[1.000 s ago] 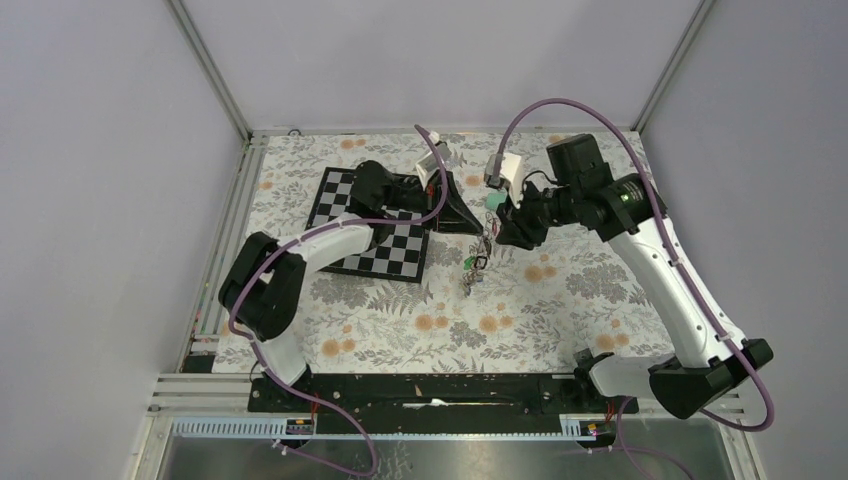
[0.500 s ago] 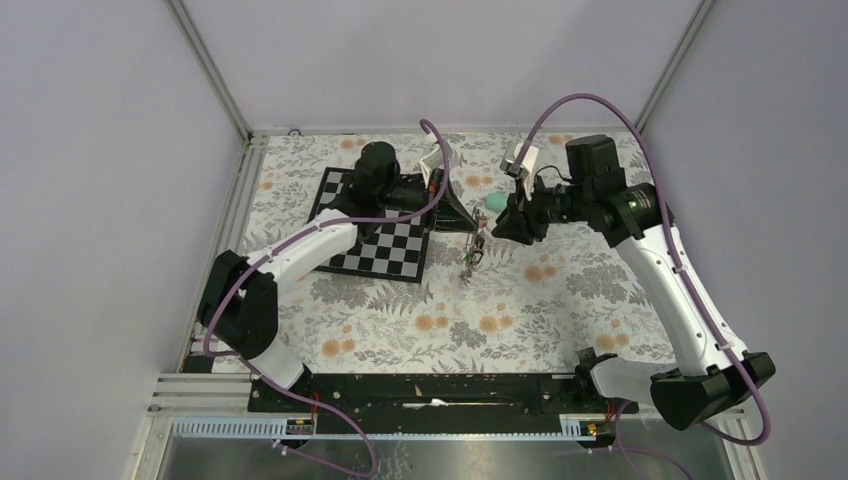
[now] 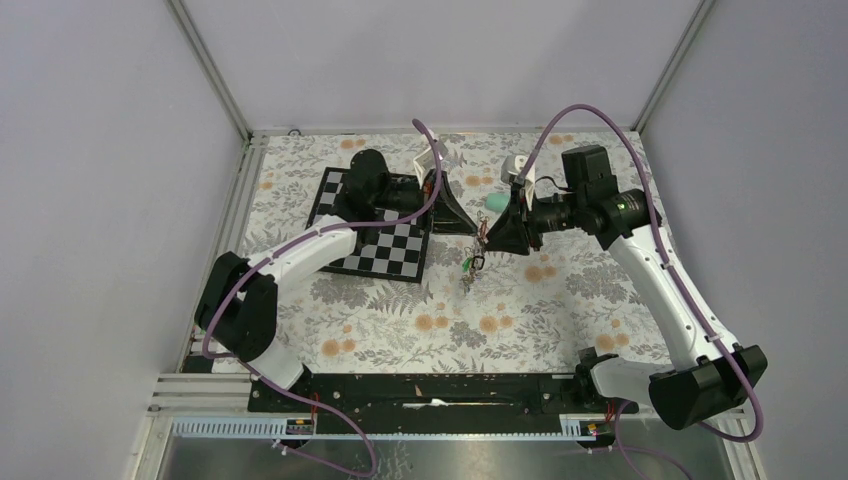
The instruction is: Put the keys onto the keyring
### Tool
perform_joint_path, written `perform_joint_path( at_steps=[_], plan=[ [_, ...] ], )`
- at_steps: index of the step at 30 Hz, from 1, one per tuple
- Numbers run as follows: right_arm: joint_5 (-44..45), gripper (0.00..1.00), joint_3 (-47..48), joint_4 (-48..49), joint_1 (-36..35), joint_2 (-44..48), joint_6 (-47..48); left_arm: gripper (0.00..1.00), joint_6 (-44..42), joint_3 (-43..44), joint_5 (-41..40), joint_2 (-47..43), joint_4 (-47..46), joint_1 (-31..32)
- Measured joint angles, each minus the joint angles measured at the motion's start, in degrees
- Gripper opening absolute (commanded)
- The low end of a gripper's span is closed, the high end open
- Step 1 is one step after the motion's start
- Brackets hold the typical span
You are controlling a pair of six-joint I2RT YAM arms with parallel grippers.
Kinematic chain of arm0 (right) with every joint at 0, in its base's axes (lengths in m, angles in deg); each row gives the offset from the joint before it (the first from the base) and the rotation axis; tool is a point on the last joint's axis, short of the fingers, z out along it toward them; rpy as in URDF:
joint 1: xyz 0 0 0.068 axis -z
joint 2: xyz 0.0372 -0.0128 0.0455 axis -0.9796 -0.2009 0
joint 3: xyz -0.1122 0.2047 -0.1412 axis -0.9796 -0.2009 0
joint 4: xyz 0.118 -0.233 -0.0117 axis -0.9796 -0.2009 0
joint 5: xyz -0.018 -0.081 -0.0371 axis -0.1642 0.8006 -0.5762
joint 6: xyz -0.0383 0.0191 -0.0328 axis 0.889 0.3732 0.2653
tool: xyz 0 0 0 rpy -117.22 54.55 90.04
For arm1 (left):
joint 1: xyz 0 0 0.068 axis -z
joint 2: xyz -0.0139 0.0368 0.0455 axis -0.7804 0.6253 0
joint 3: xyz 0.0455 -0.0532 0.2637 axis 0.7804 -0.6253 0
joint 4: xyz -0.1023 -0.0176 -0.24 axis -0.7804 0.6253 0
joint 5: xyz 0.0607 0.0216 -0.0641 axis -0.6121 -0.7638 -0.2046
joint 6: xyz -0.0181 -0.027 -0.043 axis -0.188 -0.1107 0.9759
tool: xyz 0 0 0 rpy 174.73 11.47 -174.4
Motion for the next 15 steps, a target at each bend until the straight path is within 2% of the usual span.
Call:
perform_joint_path(
  at_steps=[5,15],
  plan=[
    [-2.3,0.37,-1.2,0.0,0.1,0.0,2.0,0.00,6.1,-1.0,0.9,0.0,-7.5,0.0],
    [-3.9,0.37,-1.3,0.0,0.1,0.0,3.8,0.00,9.0,-1.3,0.9,0.0,-11.0,0.0]
  ],
)
